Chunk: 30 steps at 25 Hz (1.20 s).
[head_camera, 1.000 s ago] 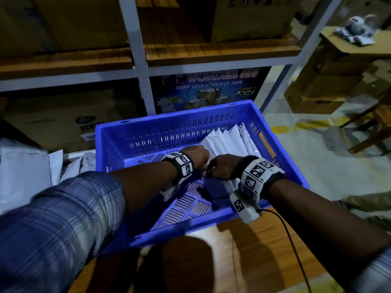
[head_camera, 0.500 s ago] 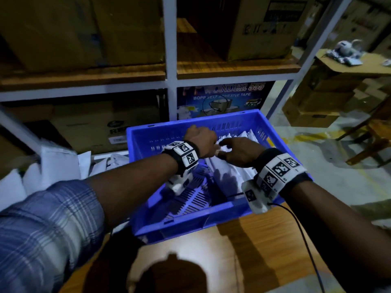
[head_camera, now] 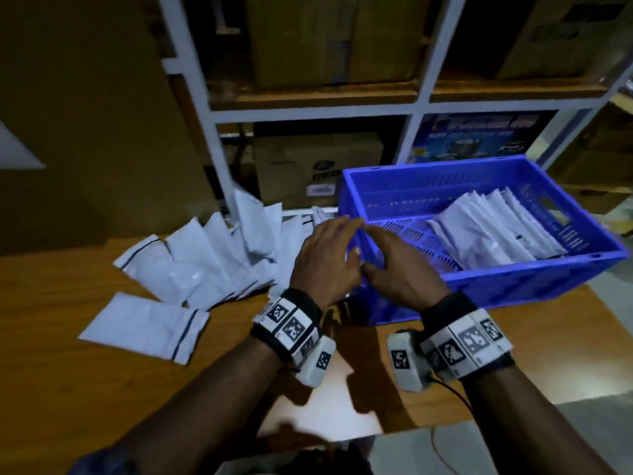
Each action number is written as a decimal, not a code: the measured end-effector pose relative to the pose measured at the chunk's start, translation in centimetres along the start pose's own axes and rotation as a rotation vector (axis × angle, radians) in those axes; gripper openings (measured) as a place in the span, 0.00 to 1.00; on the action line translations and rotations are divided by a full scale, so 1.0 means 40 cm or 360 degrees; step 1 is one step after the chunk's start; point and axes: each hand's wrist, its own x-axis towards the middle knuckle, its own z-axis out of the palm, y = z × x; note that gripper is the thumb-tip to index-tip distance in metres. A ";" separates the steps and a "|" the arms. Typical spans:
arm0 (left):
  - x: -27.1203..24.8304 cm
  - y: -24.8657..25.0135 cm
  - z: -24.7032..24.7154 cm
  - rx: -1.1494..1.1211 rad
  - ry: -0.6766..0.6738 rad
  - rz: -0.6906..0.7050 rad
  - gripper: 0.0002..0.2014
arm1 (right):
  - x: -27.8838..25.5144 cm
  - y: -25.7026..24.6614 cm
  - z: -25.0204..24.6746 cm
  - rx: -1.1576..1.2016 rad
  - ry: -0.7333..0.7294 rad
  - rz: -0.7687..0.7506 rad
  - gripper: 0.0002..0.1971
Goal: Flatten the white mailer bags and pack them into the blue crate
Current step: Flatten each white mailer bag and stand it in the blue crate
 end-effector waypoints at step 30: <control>0.194 -0.331 0.108 0.0964 -0.0736 0.0295 0.41 | 0.228 0.130 0.412 -0.0150 -0.0052 0.0620 0.50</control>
